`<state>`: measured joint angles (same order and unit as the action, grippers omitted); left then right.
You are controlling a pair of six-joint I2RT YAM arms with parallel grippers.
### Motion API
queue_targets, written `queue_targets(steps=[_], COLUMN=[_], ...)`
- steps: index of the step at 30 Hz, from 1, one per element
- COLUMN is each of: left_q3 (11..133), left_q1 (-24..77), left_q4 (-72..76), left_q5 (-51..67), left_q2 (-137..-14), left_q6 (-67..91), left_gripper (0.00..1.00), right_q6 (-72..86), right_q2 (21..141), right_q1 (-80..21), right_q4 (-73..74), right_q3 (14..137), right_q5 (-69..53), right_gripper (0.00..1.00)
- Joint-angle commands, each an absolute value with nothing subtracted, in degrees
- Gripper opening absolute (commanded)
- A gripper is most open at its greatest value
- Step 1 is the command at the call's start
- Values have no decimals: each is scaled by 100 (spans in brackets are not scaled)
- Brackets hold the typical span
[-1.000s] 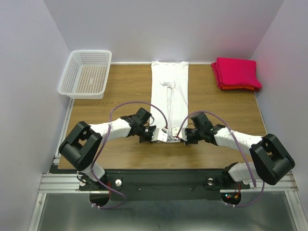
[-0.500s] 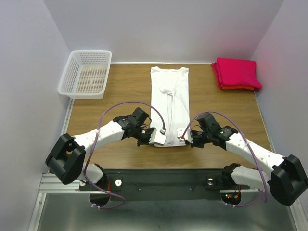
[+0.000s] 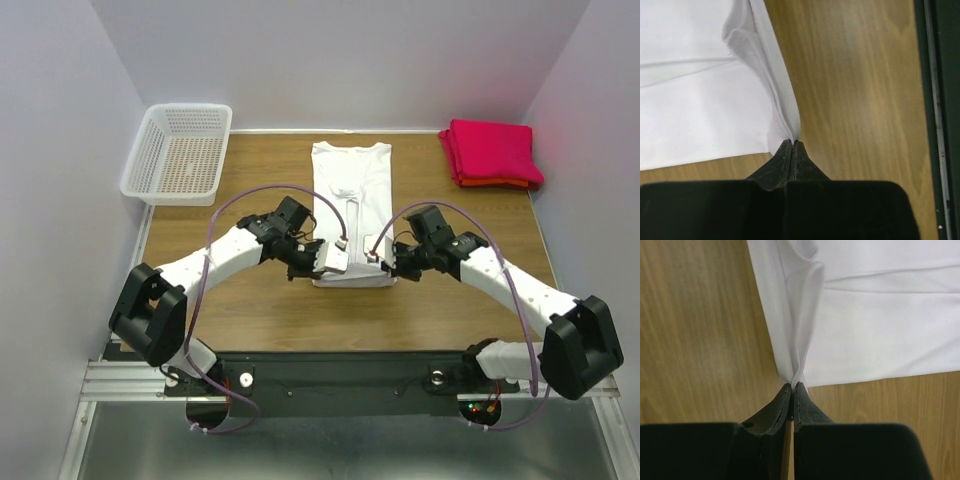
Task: Fold and stack the t-shirts
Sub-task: Fold the tshirt
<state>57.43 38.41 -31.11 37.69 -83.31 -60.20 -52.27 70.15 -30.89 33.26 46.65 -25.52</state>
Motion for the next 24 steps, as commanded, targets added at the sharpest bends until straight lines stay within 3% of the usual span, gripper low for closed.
queue_targets(steps=[1,24], left_q3=[6248,10203], left_q1=[3683,2540], left_q4=[-2954,-3577], left_q5=[3472,3103], left_q2=[-8586,-11837], left_q6=[-6231,-7137], left_gripper=[0,0], right_q6=[-5774,-7119], right_q2=[7347,10932], right_q1=[-2638,-1275], right_q4=[3313,3331], right_q3=[5150,8392], right_q5=[-2715,-3604], right_gripper=[1,1])
